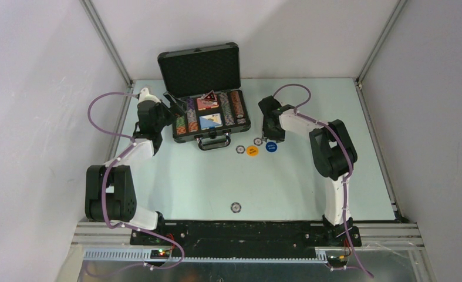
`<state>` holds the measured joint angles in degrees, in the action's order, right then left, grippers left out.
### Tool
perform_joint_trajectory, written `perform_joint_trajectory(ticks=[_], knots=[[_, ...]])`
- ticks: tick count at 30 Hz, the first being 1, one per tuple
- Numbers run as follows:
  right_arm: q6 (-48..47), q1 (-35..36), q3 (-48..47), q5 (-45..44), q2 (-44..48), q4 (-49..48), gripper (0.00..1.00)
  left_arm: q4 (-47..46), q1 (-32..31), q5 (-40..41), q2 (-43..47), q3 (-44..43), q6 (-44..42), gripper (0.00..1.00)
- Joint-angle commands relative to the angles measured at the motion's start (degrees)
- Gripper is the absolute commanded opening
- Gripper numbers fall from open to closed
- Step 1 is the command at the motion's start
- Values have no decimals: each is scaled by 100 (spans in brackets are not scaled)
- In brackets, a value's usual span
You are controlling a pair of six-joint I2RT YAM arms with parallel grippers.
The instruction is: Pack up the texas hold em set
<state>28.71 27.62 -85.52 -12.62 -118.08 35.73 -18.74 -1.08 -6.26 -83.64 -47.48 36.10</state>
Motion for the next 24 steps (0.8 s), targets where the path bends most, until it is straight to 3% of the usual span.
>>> perform_joint_trajectory(ticks=[1,4,6,10,24], knots=[[-58,40,-131,-129,138,109,50,-109,47,-55,-26,-259,64,98],[-67,46,-138,-167,293,146,51,-103,51,-63,-26,-257,64,98],[-68,48,-141,-204,354,236,62,-110,47,-65,-17,-260,64,98],[-52,49,-31,-165,420,289,70,-103,47,-68,-21,-249,71,98],[87,93,430,225,480,23,68,-109,47,-71,-30,-268,73,98]])
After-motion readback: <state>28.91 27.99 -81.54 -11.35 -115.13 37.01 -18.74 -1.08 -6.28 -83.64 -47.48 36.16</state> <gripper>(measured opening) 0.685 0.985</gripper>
